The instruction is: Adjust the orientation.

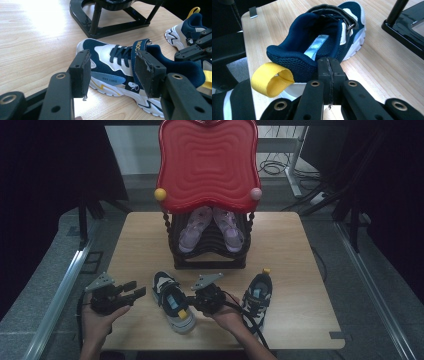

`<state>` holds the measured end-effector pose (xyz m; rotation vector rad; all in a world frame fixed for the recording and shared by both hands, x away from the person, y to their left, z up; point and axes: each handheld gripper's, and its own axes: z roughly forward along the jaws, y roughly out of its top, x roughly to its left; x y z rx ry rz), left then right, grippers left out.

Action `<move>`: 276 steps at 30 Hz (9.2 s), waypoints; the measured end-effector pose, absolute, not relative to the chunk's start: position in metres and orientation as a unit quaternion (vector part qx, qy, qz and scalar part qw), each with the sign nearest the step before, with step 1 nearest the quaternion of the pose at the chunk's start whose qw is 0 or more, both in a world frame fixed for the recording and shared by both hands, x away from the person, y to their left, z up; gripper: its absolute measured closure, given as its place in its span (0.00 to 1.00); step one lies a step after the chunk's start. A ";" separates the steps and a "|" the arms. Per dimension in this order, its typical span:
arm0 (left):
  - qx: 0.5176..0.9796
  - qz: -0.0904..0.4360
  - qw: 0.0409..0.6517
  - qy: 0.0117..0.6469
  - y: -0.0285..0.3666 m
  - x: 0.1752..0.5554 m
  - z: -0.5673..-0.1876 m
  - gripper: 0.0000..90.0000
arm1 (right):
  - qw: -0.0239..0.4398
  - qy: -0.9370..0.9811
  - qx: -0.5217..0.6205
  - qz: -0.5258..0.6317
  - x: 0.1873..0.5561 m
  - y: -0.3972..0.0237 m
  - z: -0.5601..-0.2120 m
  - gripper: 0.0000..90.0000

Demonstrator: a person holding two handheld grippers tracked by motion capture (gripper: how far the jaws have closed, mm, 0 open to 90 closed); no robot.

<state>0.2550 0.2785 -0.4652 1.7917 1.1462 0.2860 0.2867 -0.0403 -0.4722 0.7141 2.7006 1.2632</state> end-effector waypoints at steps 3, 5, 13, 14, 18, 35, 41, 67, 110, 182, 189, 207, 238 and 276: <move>0.734 0.117 0.477 0.470 0.279 0.255 -0.465 0.53 | 0.034 0.880 0.229 0.416 0.285 -0.039 -0.473 1.00; 0.734 0.117 0.477 0.470 0.279 0.255 -0.465 0.53 | 0.032 0.879 0.229 0.416 0.285 -0.038 -0.474 1.00; 0.731 0.108 0.484 0.469 0.281 0.255 -0.465 0.52 | 0.016 0.878 0.225 0.422 0.282 -0.033 -0.478 1.00; 0.731 0.110 0.482 0.470 0.281 0.255 -0.464 0.52 | 0.009 0.877 0.225 0.425 0.282 -0.033 -0.478 1.00; 0.730 0.111 0.482 0.471 0.282 0.255 -0.464 0.52 | 0.002 0.875 0.223 0.430 0.281 -0.028 -0.481 1.00; 0.731 0.106 0.480 0.474 0.283 0.255 -0.466 0.51 | -0.019 0.870 0.209 0.445 0.272 -0.012 -0.490 1.00; 0.729 0.108 0.481 0.474 0.285 0.254 -0.465 0.51 | -0.029 0.867 0.203 0.454 0.270 -0.003 -0.493 1.00; 0.719 0.113 0.490 0.481 0.297 0.251 -0.460 0.51 | -0.058 0.861 0.178 0.472 0.268 0.039 -0.498 1.00; 0.726 0.111 0.479 0.481 0.286 0.253 -0.463 0.50 | 0.116 0.777 0.300 0.541 0.248 -0.206 -0.434 0.99; 0.734 0.103 0.473 0.477 0.284 0.255 -0.469 0.49 | 0.102 0.834 0.332 0.428 0.205 -0.238 -0.513 0.99; 0.732 0.104 0.473 0.480 0.287 0.255 -0.469 0.49 | 0.098 0.838 0.339 0.415 0.206 -0.245 -0.515 0.99; 0.734 0.103 0.469 0.480 0.285 0.255 -0.470 0.49 | 0.103 0.842 0.349 0.399 0.209 -0.251 -0.521 0.99; 0.735 0.103 0.468 0.479 0.285 0.255 -0.470 0.49 | 0.092 0.865 0.296 0.395 0.219 -0.199 -0.526 0.99; 0.737 0.103 0.465 0.479 0.286 0.255 -0.471 0.49 | 0.098 0.838 0.341 0.415 0.250 -0.149 -0.532 0.99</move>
